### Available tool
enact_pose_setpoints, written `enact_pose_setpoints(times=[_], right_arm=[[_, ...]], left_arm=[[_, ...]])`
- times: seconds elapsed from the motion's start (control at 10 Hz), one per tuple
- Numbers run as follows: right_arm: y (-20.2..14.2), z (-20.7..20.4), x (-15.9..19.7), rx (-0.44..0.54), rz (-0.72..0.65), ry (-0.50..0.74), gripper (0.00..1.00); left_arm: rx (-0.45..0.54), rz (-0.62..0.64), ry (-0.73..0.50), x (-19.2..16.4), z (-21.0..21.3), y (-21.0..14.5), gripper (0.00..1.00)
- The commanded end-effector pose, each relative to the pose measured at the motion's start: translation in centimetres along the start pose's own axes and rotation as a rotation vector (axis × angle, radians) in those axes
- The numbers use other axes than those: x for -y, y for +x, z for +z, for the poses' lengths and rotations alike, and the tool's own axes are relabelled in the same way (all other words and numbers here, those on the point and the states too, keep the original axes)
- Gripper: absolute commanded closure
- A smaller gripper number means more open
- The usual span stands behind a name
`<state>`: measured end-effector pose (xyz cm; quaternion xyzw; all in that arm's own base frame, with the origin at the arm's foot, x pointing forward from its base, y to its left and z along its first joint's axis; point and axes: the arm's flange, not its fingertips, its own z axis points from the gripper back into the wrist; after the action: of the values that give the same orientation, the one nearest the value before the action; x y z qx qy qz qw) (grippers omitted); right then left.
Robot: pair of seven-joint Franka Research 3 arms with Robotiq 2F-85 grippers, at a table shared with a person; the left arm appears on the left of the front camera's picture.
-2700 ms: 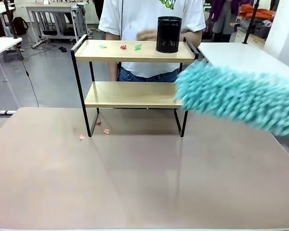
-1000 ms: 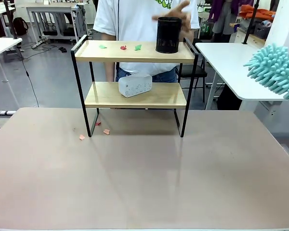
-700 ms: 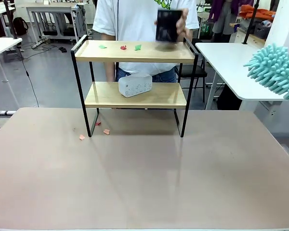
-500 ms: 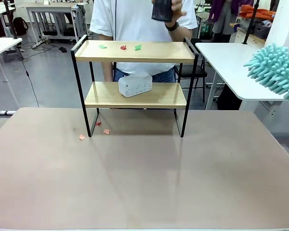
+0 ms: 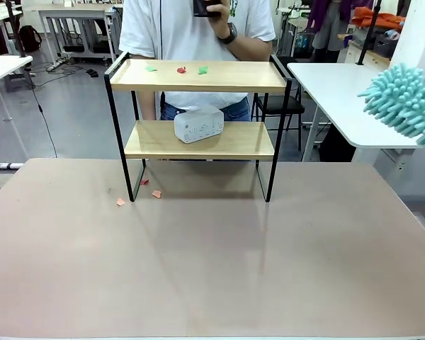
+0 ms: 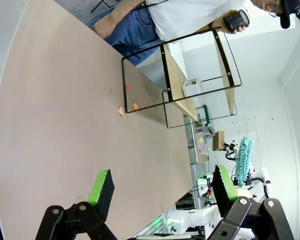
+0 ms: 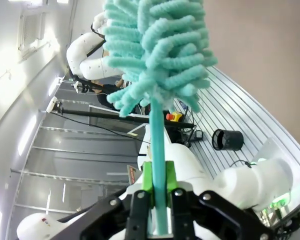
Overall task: Clean the shelf.
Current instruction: Clean the remaining tier of the Shelf with the Duster once objects are removed.
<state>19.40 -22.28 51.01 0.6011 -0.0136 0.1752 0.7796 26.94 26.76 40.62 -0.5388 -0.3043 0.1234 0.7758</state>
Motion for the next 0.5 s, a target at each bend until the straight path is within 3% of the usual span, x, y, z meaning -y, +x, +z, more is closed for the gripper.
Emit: enact_pose_setpoints(times=[0.0,0.2,0.4], right_arm=[[4.0,-4.8,-6.2,0.028,-0.106,-0.021,0.88],[9.5,-10.3,-12.1,0.113,-0.198,-0.227,0.88],[14.7,-16.5,-13.8,0.153,-0.262,-0.411,0.88]], left_arm=[[0.012,-0.027,-0.021,0.0,-0.1,0.0,0.00],[0.012,-0.027,-0.021,0.0,-0.1,0.0,0.00],[0.012,-0.027,-0.021,0.0,-0.1,0.0,0.00]])
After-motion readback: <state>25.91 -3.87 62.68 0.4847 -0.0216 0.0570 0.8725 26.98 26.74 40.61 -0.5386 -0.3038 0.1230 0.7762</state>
